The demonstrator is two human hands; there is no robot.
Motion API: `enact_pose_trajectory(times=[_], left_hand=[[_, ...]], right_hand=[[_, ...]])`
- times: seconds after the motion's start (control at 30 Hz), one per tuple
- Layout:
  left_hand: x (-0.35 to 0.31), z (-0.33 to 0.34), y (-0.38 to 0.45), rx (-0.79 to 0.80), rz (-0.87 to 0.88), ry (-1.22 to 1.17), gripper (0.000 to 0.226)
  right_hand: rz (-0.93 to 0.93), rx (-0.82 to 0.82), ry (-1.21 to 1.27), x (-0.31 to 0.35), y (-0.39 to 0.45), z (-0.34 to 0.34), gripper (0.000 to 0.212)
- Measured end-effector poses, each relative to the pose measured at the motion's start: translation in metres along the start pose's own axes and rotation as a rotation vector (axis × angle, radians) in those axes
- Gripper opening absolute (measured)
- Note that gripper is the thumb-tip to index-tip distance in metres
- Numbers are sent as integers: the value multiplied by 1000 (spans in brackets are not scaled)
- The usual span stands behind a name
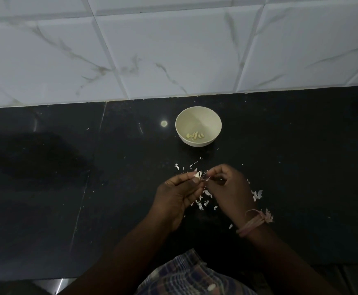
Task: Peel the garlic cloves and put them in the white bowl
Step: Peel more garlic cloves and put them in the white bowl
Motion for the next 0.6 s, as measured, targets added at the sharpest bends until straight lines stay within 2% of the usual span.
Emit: enact_pose_trajectory(times=[0.07, 0.2, 0.27, 0.37, 0.5, 0.6], left_hand=[[1, -1, 0, -11, 5, 4, 20], [1, -2, 1, -19, 37, 27, 12], [0, -3, 2, -33, 59, 27, 10], [-2, -2, 3, -37, 100, 28, 11], [-2, 1, 4, -13, 148, 59, 14], [-2, 0, 4, 12, 150, 61, 13]], right_hand=[[-8, 0, -33, 0, -3, 3, 2], [4, -54, -50, 0, -3, 2, 13], [21, -44, 5, -1, -2, 3, 17], [53, -22, 71, -1, -2, 4, 13], [170, 21, 298, 1, -9, 10, 12], [127, 70, 329, 2, -9, 11, 20]])
Point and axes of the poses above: each hand's wrist, its own y-axis towards the middle knuckle, its own z-axis out of the palm, x = y × z, the point moved 3 cm from there along y, towards the middle knuckle, and after that the axes turned 13 degrees about -x, right-handed, at the moved point
